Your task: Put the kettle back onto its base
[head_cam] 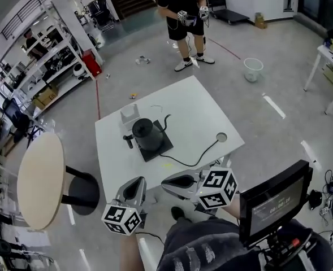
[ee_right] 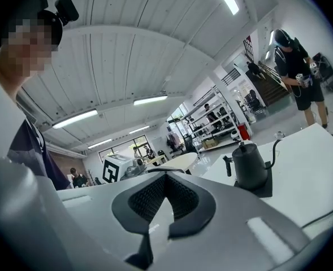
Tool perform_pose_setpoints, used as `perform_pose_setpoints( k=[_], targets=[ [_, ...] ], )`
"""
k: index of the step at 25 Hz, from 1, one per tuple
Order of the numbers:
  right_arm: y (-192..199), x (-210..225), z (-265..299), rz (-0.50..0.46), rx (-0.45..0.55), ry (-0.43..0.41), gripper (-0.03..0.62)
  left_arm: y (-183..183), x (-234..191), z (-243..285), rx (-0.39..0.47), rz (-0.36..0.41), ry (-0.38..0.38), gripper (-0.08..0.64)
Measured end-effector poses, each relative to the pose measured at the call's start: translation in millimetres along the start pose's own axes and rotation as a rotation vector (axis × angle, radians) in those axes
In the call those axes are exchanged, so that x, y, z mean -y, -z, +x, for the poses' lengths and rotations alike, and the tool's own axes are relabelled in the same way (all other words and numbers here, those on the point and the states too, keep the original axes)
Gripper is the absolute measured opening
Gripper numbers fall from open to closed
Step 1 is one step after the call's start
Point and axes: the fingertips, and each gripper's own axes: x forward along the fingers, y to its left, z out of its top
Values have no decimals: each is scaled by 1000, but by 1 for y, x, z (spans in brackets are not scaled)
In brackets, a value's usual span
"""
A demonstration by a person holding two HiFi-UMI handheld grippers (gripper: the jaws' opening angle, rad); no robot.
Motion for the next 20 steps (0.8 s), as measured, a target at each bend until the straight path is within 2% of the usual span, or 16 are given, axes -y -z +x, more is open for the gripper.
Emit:
perform_pose_setpoints(
  k=[7,11,15,20],
  targets=[
    [24,-33,-27,22,-58,-109,2,7,48,-37,-18,-21,-91,2],
    [30,-39,-25,21,-70,-158,2,18,57,-47,-39,-42,-115,2],
    [42,-39,-22,45,-79,-173,2,28,59,-51,-45,-58,-125,2],
    [53,-58,-8,65,-96,-170,2,26,59,-81,-4,-69,-157,2]
  ],
)
